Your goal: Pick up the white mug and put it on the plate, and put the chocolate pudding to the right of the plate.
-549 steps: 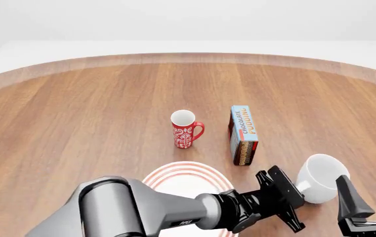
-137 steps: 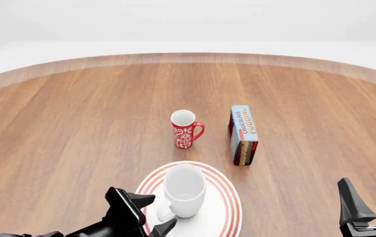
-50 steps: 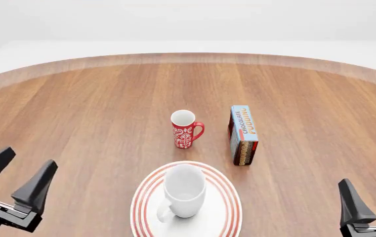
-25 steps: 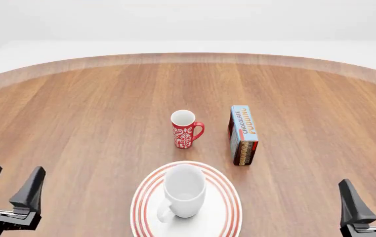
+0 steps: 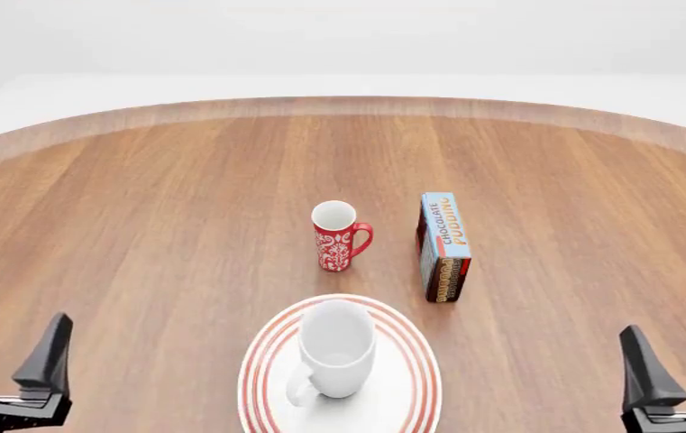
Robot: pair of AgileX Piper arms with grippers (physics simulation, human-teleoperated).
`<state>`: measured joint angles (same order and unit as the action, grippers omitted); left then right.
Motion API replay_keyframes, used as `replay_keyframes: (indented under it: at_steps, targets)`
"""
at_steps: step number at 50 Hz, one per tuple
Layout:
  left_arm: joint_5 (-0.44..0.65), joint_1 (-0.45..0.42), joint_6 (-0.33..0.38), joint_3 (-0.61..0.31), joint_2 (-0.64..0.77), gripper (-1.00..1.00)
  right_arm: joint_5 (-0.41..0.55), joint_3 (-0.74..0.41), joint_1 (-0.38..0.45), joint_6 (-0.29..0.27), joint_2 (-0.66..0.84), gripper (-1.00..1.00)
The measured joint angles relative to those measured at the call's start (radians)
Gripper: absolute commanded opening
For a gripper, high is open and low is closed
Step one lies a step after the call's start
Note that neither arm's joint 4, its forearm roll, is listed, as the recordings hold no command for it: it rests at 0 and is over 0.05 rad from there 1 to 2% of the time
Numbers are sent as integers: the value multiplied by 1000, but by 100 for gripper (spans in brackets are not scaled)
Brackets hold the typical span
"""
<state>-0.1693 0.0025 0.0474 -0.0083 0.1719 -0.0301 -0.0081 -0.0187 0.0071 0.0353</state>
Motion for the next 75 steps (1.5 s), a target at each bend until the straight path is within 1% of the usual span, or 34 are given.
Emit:
replay_keyframes:
  at_steps: [10,26,51,75]
  targets:
    - [27,-5,11,4,-37,100,0,-23,2,-38,14,100]
    - [38,-14,19,6,-54,100,16,-109,34,-96,56,100]
    - [32,-21,9,7,-45,100,19,-244,134,-119,189,100]
    - [33,-29,4,7,-44,100,-88,-318,211,-127,410,100]
